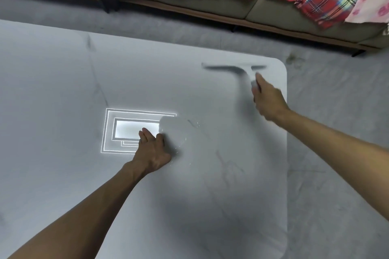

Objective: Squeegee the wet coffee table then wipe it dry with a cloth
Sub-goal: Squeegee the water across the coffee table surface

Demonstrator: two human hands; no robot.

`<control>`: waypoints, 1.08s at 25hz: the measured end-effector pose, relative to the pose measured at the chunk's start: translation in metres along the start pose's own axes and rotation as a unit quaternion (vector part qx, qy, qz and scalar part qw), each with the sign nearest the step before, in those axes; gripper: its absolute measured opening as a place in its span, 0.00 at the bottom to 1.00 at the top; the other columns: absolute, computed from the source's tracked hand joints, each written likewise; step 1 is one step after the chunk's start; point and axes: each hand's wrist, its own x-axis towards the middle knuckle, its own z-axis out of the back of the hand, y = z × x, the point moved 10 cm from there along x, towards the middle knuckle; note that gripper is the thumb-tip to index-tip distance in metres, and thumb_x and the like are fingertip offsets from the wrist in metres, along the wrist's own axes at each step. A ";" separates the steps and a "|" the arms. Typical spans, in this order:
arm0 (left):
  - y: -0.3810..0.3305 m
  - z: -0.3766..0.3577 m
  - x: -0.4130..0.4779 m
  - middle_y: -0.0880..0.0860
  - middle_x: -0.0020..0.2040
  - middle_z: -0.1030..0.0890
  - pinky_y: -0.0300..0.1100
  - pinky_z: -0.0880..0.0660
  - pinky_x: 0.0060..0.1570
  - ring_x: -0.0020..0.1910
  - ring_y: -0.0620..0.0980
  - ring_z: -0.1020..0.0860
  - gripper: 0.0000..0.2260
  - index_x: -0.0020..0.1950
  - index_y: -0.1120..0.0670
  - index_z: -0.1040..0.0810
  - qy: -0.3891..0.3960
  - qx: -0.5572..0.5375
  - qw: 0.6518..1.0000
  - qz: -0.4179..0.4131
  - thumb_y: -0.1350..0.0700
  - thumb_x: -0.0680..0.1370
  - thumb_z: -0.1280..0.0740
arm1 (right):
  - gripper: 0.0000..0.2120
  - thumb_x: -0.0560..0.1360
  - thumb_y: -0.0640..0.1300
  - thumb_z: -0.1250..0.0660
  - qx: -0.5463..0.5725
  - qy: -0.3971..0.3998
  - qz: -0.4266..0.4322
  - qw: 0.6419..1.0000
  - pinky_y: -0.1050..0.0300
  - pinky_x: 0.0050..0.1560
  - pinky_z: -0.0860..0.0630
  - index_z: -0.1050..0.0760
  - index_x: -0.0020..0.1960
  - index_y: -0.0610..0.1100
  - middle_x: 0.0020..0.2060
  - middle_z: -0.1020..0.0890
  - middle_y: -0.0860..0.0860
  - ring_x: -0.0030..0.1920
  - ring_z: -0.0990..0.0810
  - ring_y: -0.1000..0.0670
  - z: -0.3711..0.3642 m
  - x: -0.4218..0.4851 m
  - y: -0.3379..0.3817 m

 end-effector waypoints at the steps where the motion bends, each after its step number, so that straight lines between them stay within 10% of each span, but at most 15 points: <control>1: -0.002 0.000 0.000 0.78 0.69 0.45 0.57 0.53 0.74 0.73 0.74 0.55 0.24 0.63 0.63 0.36 0.001 0.006 1.000 -0.003 0.55 0.68 0.43 | 0.19 0.82 0.48 0.51 0.026 -0.008 -0.015 1.000 0.56 0.36 0.31 0.39 0.73 0.49 0.47 0.26 0.44 0.45 0.28 0.44 0.001 0.020 0.006; 3: -0.004 0.001 0.000 0.77 0.71 0.47 0.57 0.53 0.74 0.74 0.74 0.57 0.23 0.66 0.63 0.38 0.005 0.018 1.000 -0.008 0.56 0.72 0.41 | 0.20 0.82 0.46 0.52 0.044 -0.010 -0.040 0.998 0.57 0.30 0.33 0.41 0.73 0.50 0.45 0.27 0.44 0.41 0.29 0.43 -0.006 0.029 0.007; 7: -0.008 0.002 -0.001 0.77 0.71 0.47 0.57 0.53 0.74 0.74 0.74 0.58 0.23 0.66 0.63 0.39 0.010 0.015 1.000 -0.007 0.57 0.74 0.41 | 0.23 0.83 0.48 0.51 -0.048 -0.004 -0.029 0.998 0.49 0.50 0.29 0.48 0.78 0.50 0.54 0.20 0.38 0.52 0.23 0.36 -0.041 -0.041 -0.018; 10: -0.011 0.006 -0.005 0.78 0.71 0.49 0.56 0.52 0.74 0.74 0.73 0.57 0.23 0.65 0.63 0.37 0.003 0.012 1.000 -0.012 0.56 0.73 0.39 | 0.25 0.83 0.51 0.50 -0.040 0.081 -0.043 0.995 0.56 0.44 0.29 0.51 0.78 0.57 0.41 0.19 0.46 0.42 0.20 0.45 -0.061 -0.119 -0.046; 14: -0.015 0.007 -0.009 0.78 0.72 0.52 0.56 0.50 0.74 0.75 0.71 0.59 0.23 0.66 0.62 0.37 -0.002 0.015 1.000 -0.015 0.56 0.74 0.39 | 0.23 0.82 0.54 0.50 -0.059 0.076 -0.051 0.994 0.58 0.51 0.28 0.44 0.77 0.55 0.57 0.19 0.43 0.53 0.19 0.42 -0.036 -0.117 -0.060; 22: -0.013 0.001 -0.006 0.71 0.71 0.39 0.57 0.52 0.73 0.74 0.74 0.55 0.21 0.66 0.63 0.37 -0.017 0.069 0.997 -0.003 0.53 0.77 0.44 | 0.12 0.82 0.44 0.52 0.162 -0.047 -0.177 0.970 0.54 0.30 0.31 0.36 0.63 0.51 0.49 0.26 0.40 0.42 0.26 0.42 0.002 0.015 -0.039; 27: -0.017 0.008 -0.016 0.68 0.69 0.37 0.57 0.46 0.73 0.73 0.71 0.47 0.21 0.66 0.68 0.35 -0.061 0.051 0.997 -0.006 0.58 0.76 0.41 | 0.26 0.83 0.46 0.49 0.033 0.037 0.040 0.998 0.47 0.54 0.26 0.51 0.78 0.53 0.54 0.21 0.37 0.52 0.22 0.36 -0.084 -0.061 0.022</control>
